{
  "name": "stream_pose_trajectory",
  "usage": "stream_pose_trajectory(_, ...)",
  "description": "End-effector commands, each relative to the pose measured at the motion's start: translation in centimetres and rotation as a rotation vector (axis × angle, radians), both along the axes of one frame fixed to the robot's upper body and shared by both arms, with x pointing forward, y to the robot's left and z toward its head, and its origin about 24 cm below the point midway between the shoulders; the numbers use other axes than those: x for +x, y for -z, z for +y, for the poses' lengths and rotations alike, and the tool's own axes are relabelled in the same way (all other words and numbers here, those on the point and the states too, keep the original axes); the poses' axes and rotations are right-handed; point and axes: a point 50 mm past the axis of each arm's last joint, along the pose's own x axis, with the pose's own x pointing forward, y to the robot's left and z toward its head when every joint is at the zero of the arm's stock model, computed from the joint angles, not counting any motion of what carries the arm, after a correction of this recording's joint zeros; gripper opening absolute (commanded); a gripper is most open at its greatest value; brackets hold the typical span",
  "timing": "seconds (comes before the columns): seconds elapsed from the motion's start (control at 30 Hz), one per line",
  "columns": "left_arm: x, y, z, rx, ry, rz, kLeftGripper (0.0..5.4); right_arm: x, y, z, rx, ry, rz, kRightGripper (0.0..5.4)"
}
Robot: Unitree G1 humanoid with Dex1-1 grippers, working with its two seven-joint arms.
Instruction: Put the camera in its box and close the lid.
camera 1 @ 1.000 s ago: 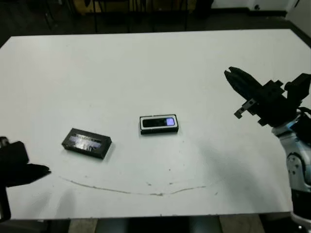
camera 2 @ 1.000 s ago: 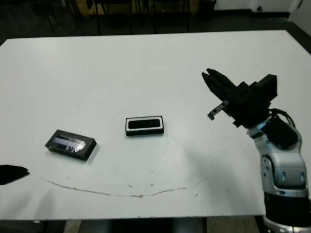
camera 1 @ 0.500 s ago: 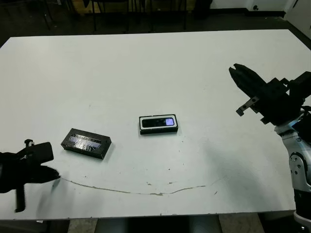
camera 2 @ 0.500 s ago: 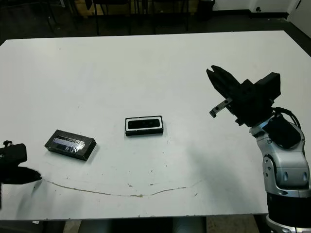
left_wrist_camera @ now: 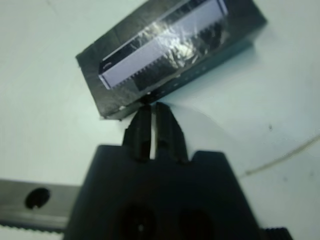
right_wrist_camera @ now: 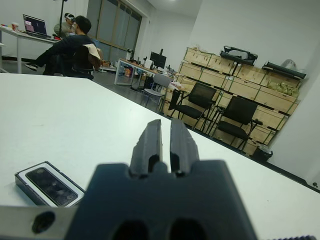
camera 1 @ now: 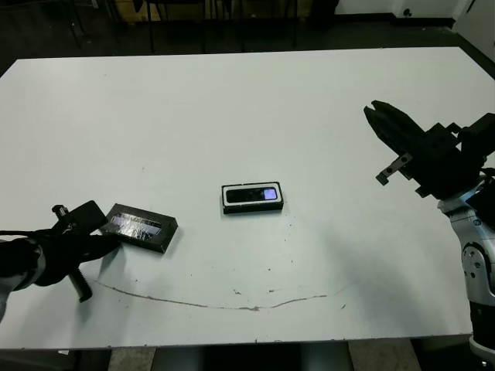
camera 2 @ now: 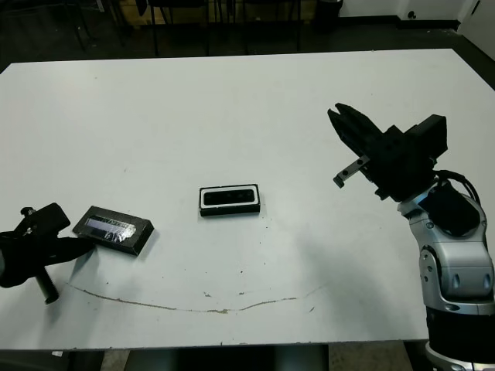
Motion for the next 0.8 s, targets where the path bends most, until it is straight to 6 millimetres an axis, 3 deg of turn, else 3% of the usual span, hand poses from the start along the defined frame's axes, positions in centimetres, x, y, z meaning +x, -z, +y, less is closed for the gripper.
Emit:
stream_pose_trajectory(0.03,0.2,0.7,0.3,0.026,-0.052,0.029,0.0,0.1,0.5,-0.3,0.001,0.003,0.037,0.02)
stream_pose_trajectory(0.53,3.1,2.5,-0.5,0.129,-0.029,0.026,0.0,0.2,0.8,-0.6,0.012,-0.004,0.031,0.02)
stream_pose_trajectory(0.8,4.6,1.7,-2.7,0.082,0.063,-0.022,0.0,-0.4,0.8,-0.7,0.026,0.009,0.047,0.02)
